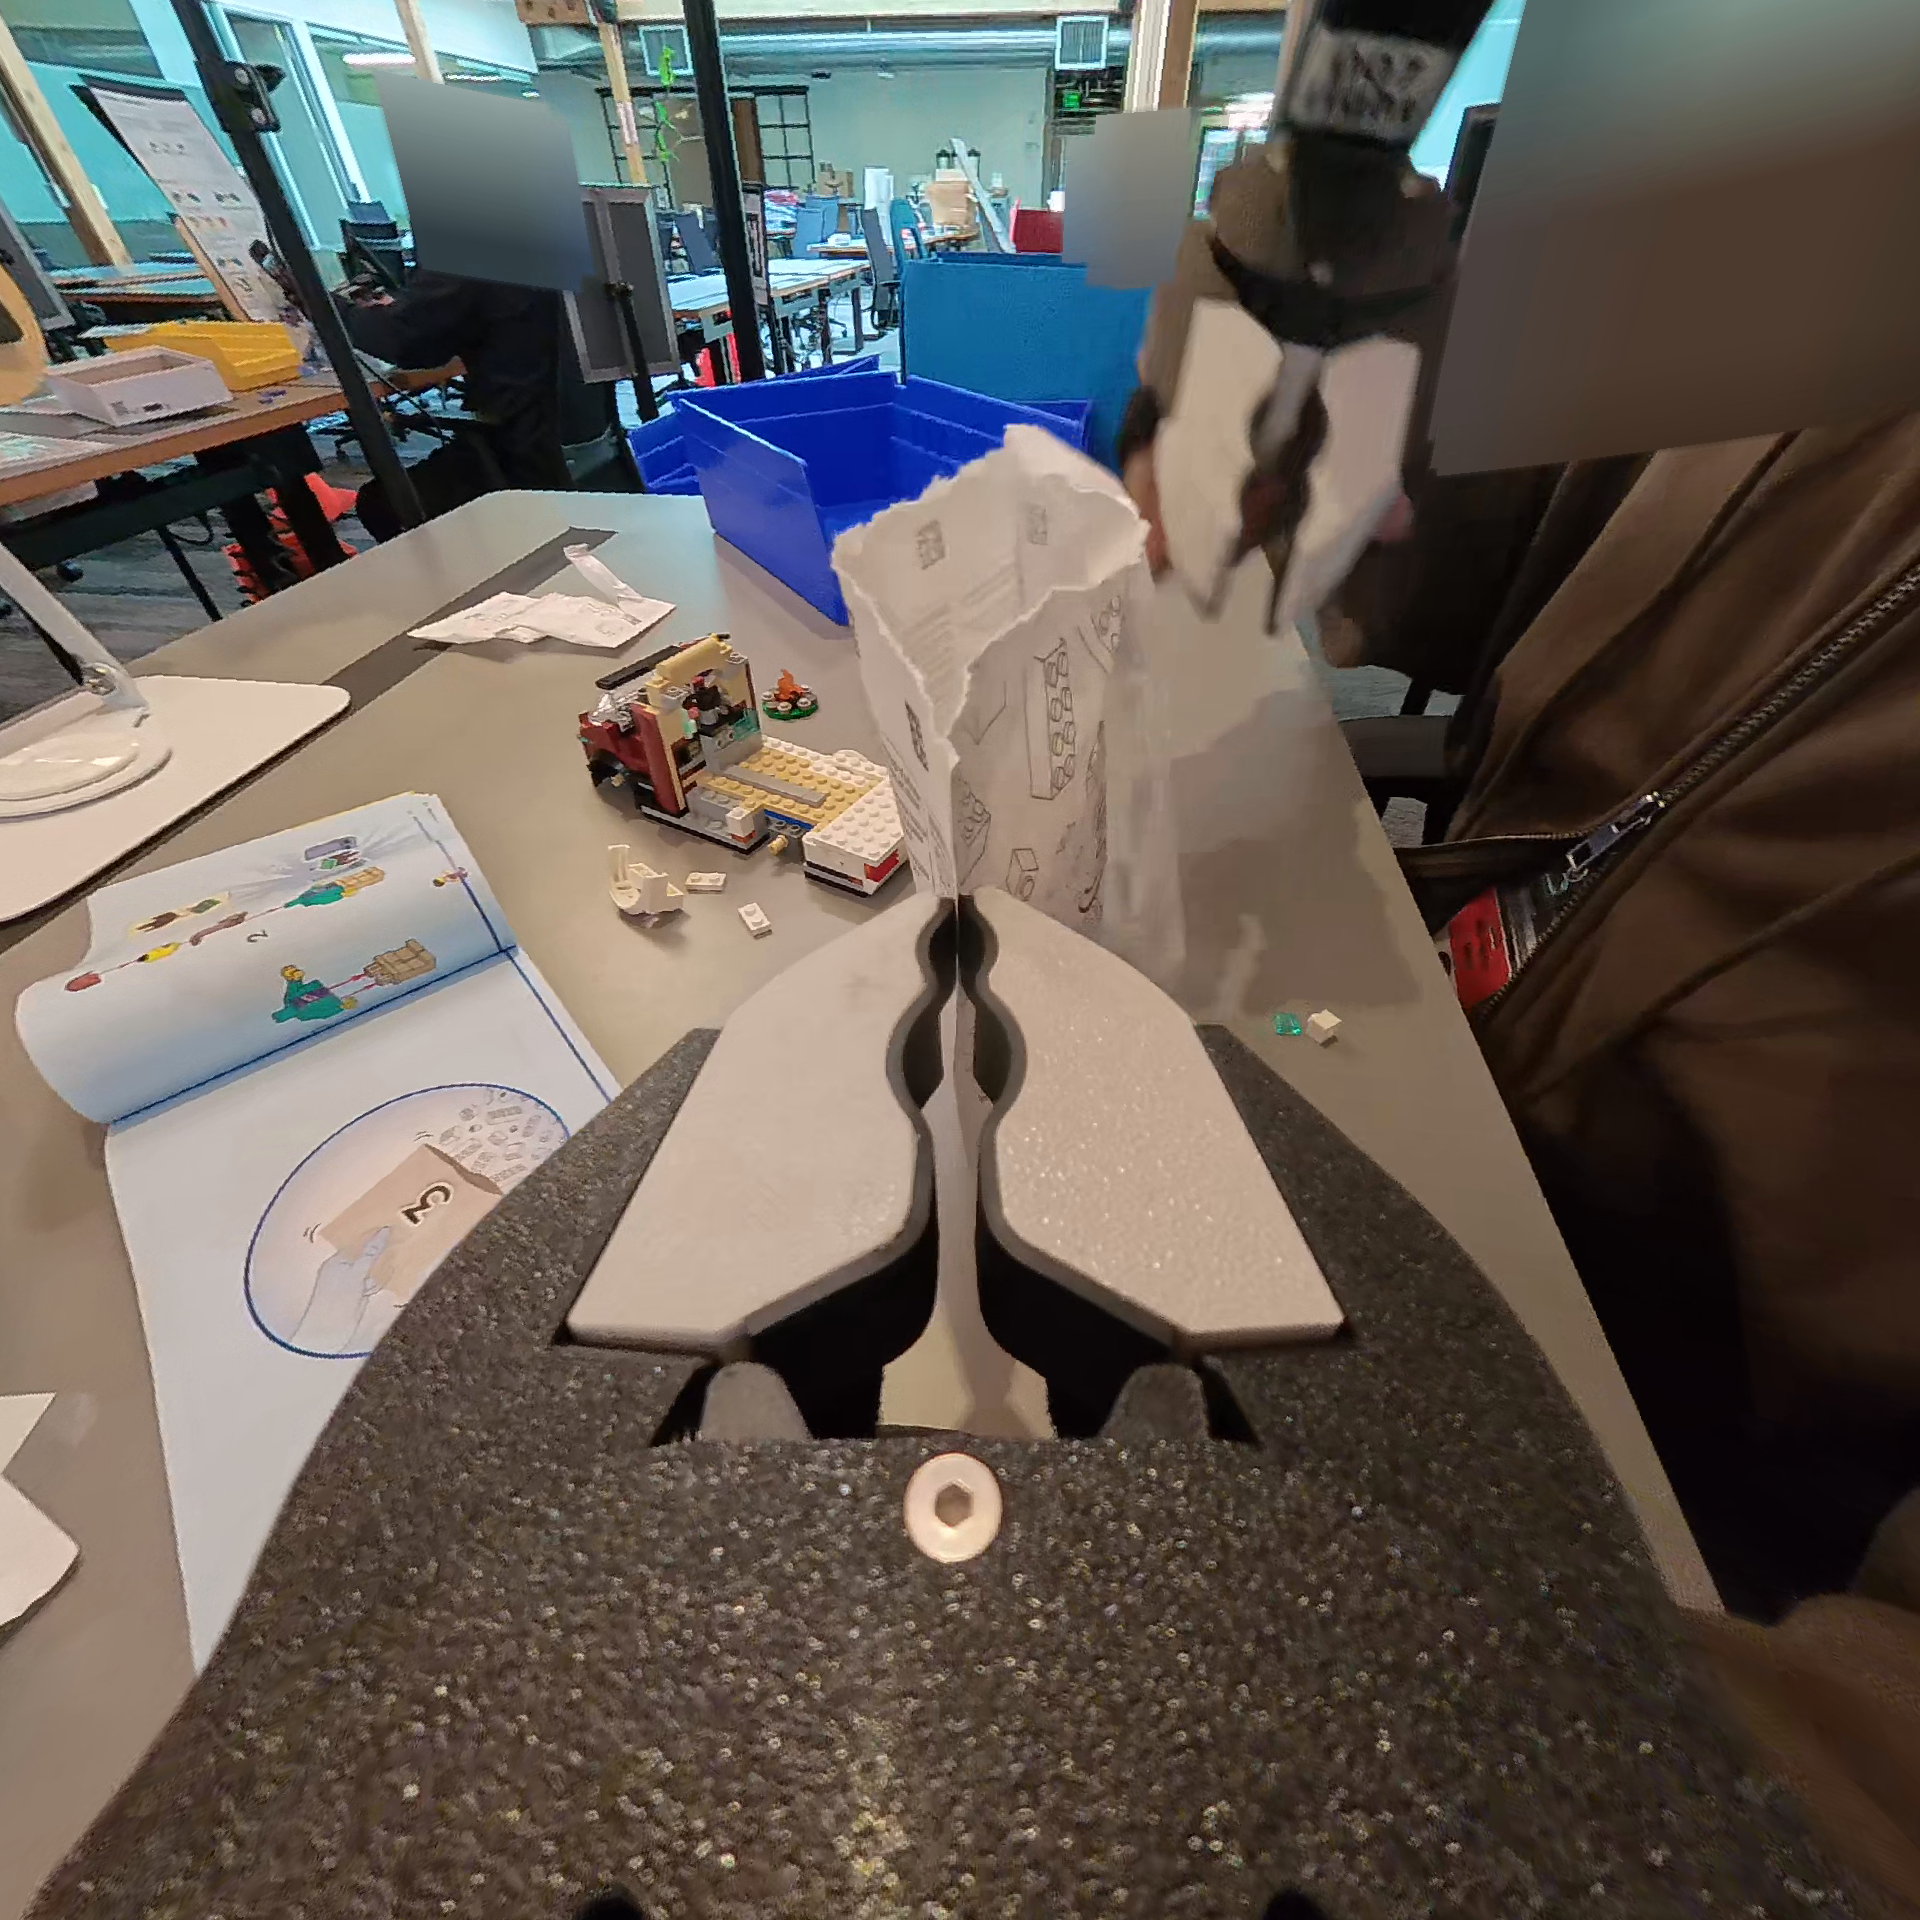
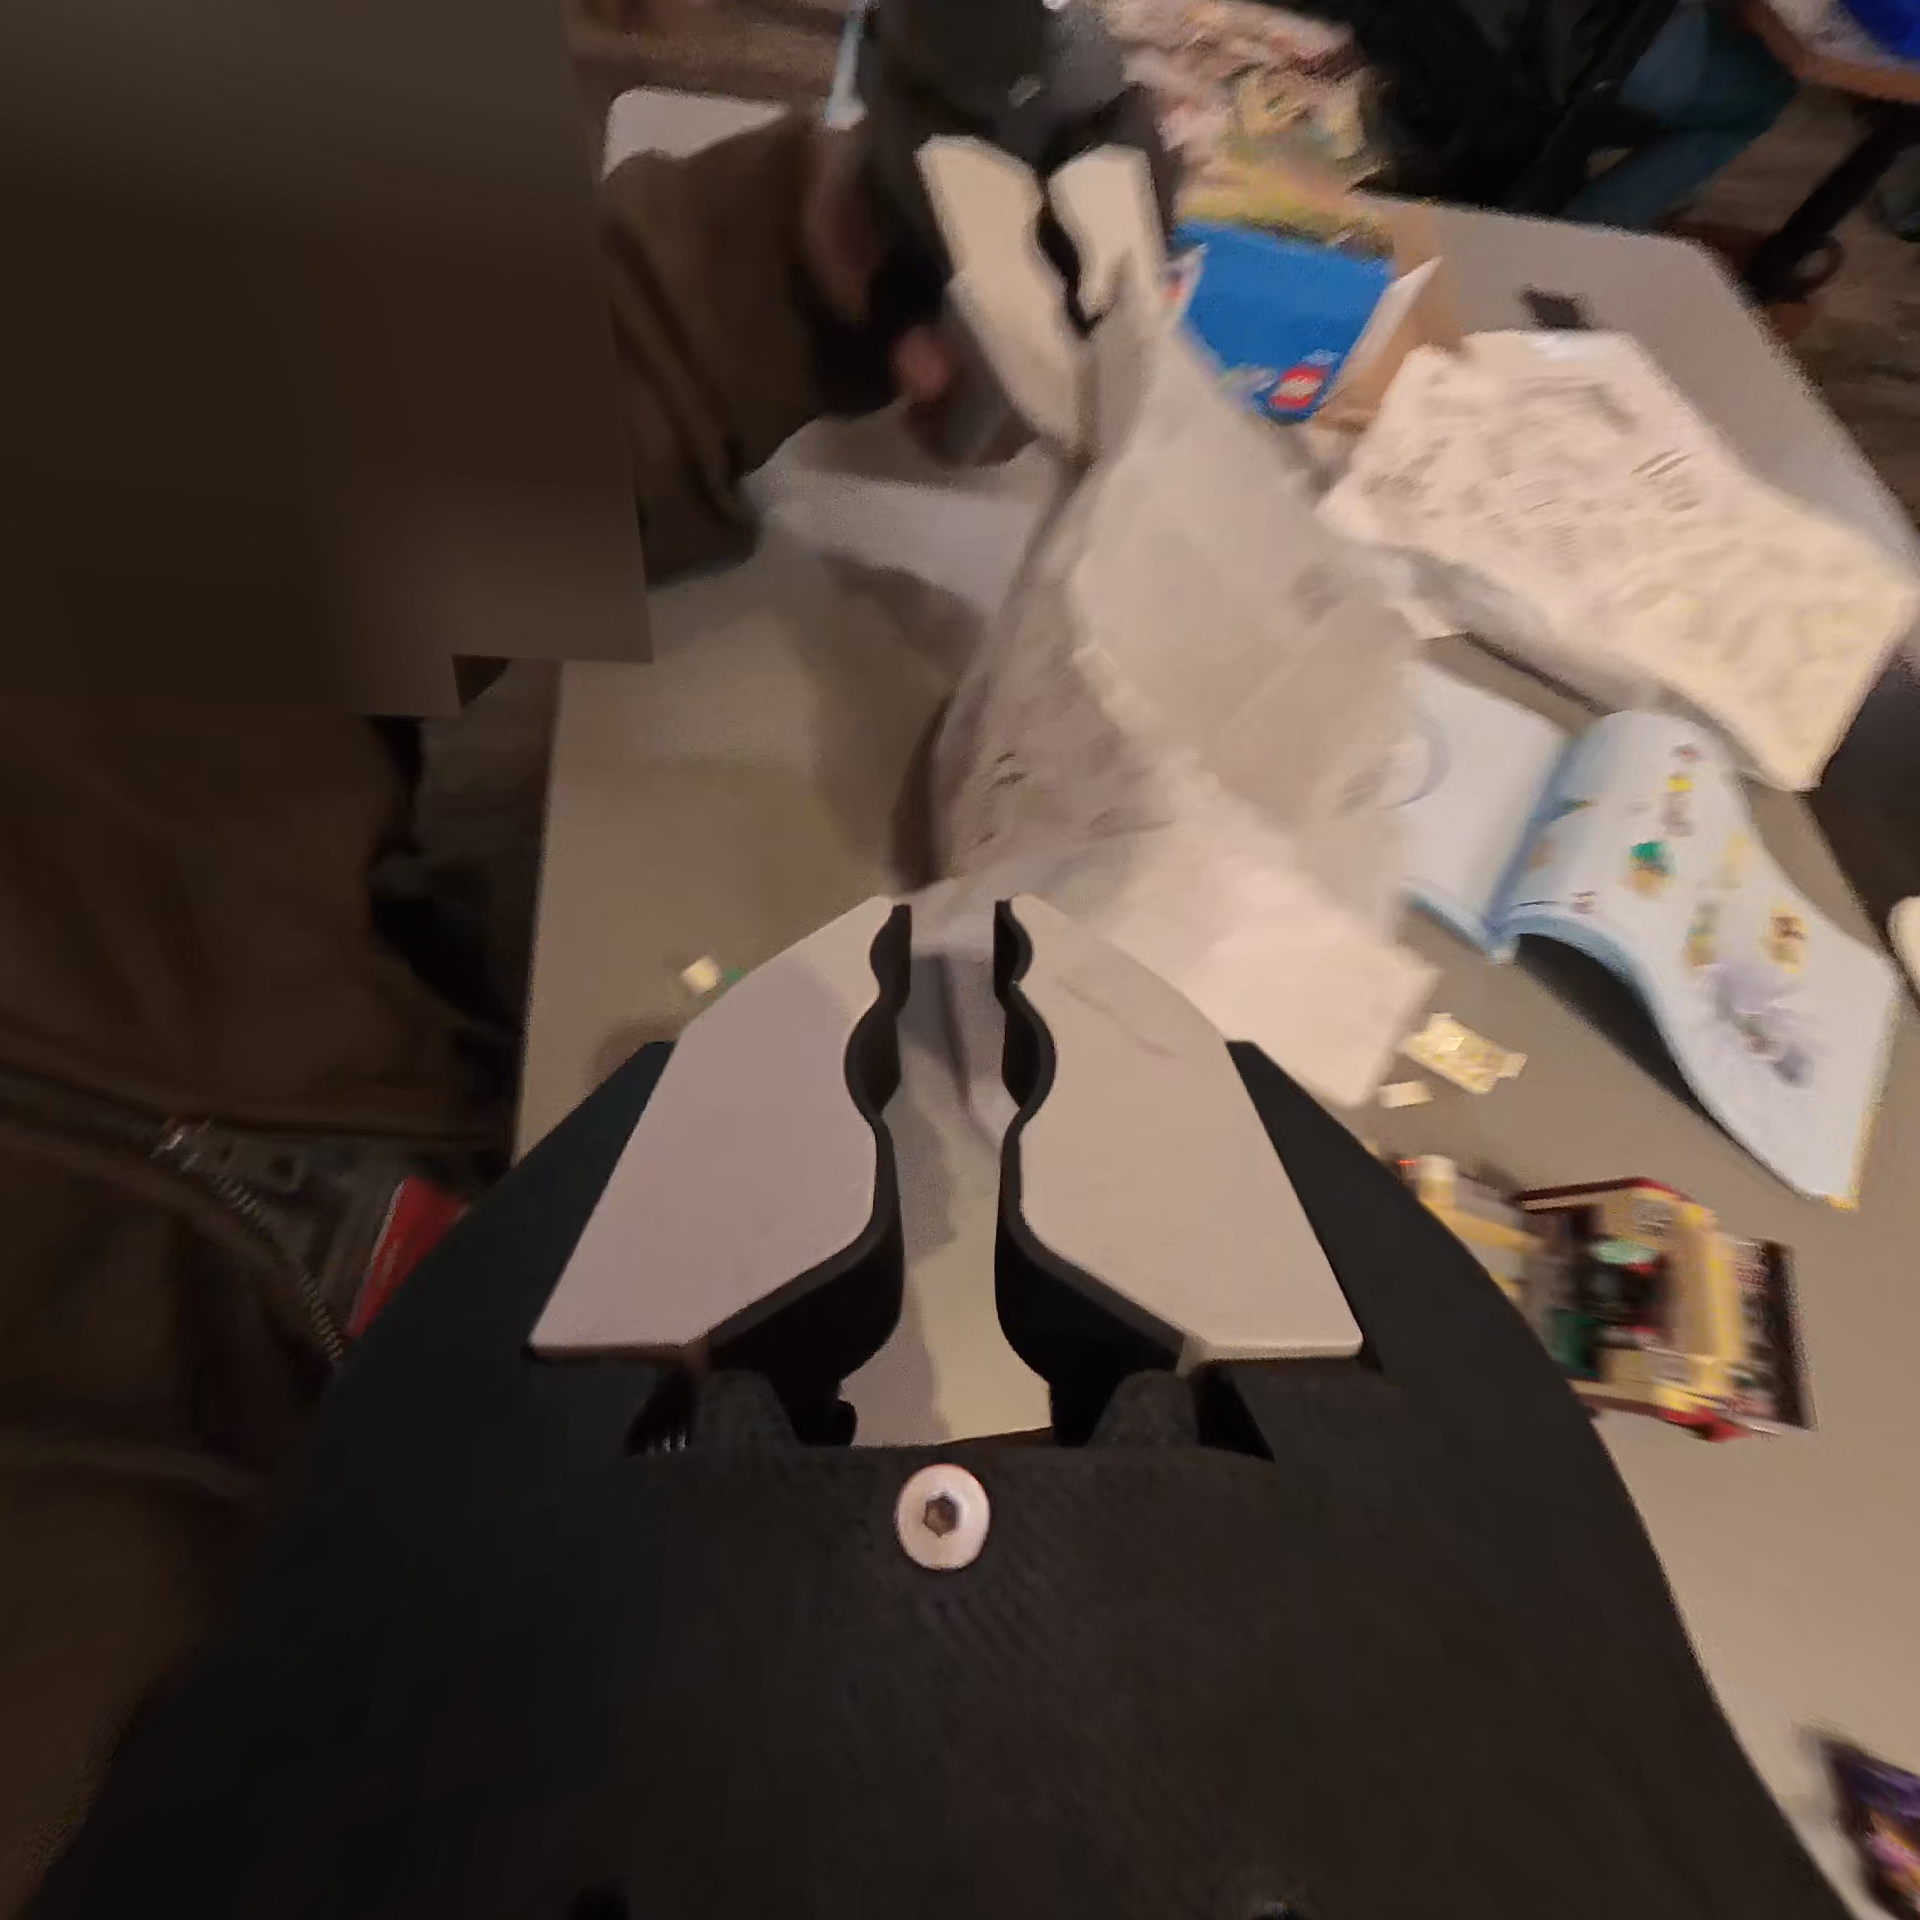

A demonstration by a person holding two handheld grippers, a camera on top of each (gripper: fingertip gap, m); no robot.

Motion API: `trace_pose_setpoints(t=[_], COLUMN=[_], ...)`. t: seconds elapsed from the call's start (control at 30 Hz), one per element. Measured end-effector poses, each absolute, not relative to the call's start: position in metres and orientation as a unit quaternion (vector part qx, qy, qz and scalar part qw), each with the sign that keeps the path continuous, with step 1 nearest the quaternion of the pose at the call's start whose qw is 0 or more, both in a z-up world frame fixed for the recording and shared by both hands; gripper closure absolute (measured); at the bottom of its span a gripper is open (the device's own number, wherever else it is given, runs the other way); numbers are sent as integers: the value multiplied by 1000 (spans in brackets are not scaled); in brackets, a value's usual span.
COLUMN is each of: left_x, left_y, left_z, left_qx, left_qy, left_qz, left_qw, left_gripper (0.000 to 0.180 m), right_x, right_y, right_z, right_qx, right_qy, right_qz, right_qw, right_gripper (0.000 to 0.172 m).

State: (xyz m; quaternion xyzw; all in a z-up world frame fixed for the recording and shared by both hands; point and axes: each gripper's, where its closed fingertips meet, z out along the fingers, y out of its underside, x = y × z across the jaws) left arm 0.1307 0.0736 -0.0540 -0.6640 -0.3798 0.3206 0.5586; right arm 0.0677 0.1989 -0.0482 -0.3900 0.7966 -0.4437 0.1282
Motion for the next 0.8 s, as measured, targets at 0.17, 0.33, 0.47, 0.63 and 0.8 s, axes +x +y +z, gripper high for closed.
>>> trace_pose_setpoints(t=[0.17,0.33,0.47,0.63,0.8], left_x=[129,129,129,130,130], left_y=[74,74,75,77,77], left_z=[-53,-53,-53,-53,-53], left_qx=[-664,-661,-663,-666,-666], left_qy=[-379,-380,-379,-376,-374], left_qz=[325,325,322,320,320], left_qw=[557,560,560,559,560], left_gripper=[180,180,180,180,180], right_x=[110,120,123,130,129], right_y=[224,212,212,212,208], right_z=[-127,-173,-176,-177,-177], right_qx=[-376,-352,-353,-351,-342], right_qy=[826,856,859,861,867], right_qz=[-373,-346,-343,-336,-335], right_qw=[194,155,141,149,139], right_gripper=[155,145,142,144,164])
